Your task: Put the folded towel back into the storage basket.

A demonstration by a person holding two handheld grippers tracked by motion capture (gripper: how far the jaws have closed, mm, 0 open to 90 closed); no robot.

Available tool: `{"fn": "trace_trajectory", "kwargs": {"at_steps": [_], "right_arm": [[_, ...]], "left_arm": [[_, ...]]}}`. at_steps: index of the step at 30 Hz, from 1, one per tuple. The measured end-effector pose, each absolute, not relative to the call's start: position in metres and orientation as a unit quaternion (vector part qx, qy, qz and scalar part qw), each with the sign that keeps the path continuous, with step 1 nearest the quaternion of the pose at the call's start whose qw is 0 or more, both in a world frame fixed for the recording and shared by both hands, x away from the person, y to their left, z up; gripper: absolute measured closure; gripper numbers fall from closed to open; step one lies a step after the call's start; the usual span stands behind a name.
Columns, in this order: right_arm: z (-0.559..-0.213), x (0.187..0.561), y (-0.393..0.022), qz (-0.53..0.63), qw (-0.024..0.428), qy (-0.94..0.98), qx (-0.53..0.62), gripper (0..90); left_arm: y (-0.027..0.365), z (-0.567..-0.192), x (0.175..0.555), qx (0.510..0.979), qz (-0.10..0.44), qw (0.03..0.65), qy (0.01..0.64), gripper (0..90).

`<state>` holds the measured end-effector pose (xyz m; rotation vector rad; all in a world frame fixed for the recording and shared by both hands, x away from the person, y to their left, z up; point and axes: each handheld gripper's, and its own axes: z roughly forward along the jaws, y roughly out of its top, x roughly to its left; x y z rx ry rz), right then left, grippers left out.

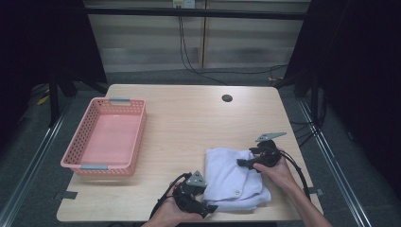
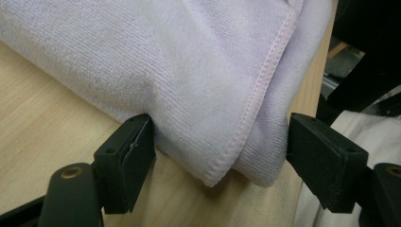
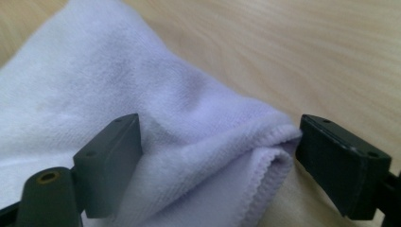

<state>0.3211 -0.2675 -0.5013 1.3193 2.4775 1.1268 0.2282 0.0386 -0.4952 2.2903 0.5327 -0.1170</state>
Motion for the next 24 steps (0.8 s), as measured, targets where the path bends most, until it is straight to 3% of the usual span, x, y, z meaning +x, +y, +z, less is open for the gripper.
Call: {"fn": "trace_trajectory", "kwargs": {"at_steps": [5,10,19,24], "right_arm": [[-0.502,0.32,-0.266,0.375,0.058,0.821,0.426,15.1],[-0.501,0.315,-0.263,0.373,0.058,0.827,0.416,25.3],[-0.499,0.306,-0.258,0.378,0.036,0.831,0.407,55.9],[-0.498,0.305,-0.257,0.381,0.022,0.828,0.41,64.9]], "left_arm": [[0.039,-0.494,0.224,0.906,-0.02,0.376,0.192,43.9],[0.04,-0.493,0.223,0.908,-0.015,0.372,0.193,62.1],[0.044,-0.492,0.222,0.911,-0.017,0.365,0.192,69.3],[0.044,-0.491,0.227,0.91,-0.032,0.368,0.19,71.1]]}}
